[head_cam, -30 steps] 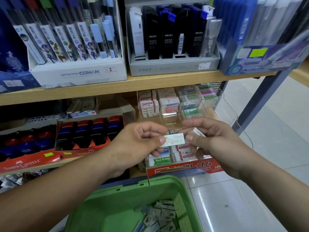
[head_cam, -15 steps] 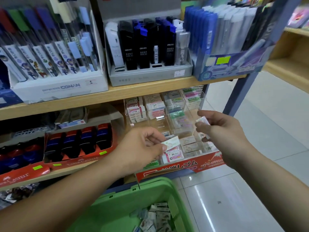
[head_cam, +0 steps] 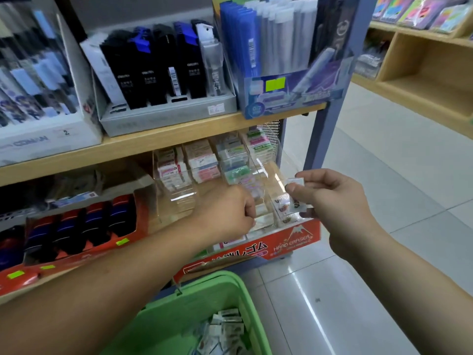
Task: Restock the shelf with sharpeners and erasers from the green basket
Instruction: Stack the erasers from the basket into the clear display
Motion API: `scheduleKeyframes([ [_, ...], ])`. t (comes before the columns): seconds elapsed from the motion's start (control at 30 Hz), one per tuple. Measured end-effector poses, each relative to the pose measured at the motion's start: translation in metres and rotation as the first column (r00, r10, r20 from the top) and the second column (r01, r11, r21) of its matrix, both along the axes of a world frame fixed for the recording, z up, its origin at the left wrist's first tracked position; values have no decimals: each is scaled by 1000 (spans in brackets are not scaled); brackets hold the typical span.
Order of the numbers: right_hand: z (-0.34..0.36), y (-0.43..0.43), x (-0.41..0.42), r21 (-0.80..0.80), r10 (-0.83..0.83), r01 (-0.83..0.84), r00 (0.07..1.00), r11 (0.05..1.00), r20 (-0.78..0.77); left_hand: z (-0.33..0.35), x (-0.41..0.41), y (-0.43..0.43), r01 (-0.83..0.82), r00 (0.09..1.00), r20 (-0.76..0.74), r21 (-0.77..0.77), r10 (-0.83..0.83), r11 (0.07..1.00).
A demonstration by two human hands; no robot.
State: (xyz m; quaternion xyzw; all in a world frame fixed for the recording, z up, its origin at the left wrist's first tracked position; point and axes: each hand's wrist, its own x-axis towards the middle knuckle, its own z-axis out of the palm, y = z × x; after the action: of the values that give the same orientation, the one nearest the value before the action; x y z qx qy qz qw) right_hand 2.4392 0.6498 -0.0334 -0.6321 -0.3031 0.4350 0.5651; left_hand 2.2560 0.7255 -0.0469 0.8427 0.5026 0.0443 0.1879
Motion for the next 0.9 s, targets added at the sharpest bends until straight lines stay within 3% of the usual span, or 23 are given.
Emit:
scheduleKeyframes([
  [0.17,-2,-1,0,16,30,-30,999,999,-26,11,11,-1,79,970,-227,-18,-81,997],
  [0.27,0,-1,-2,30,80,-77,984,997,-160,13,13,-4,112,959,-252,-66,-126,991],
  [0.33,1,0,-3,8,93,-94,972,996,-215,14,8,-4,92,985,-142,-49,-99,995],
  [0.4,0,1,-5,-1,101,-103,972,995,-211,16,3,-4,36,993,114,-78,-27,996],
  [0.47,0,2,-8,1,115,-117,976,993,-185,22,0,-9,28,931,361,-214,53,976],
  [0.53,-1,2,-11,6,152,-152,981,988,-122,32,-4,-13,72,866,489,-329,105,942],
  [0.67,2,2,-14,5,225,-225,974,974,-30,43,-19,-12,35,807,561,-355,183,934],
  [0.8,-1,10,7,56,-43,28,954,998,296,40,-24,-5,-42,836,513,-291,193,956],
  [0.9,-13,7,23,10,-121,127,908,992,400,34,-8,3,-40,858,487,-249,161,968],
])
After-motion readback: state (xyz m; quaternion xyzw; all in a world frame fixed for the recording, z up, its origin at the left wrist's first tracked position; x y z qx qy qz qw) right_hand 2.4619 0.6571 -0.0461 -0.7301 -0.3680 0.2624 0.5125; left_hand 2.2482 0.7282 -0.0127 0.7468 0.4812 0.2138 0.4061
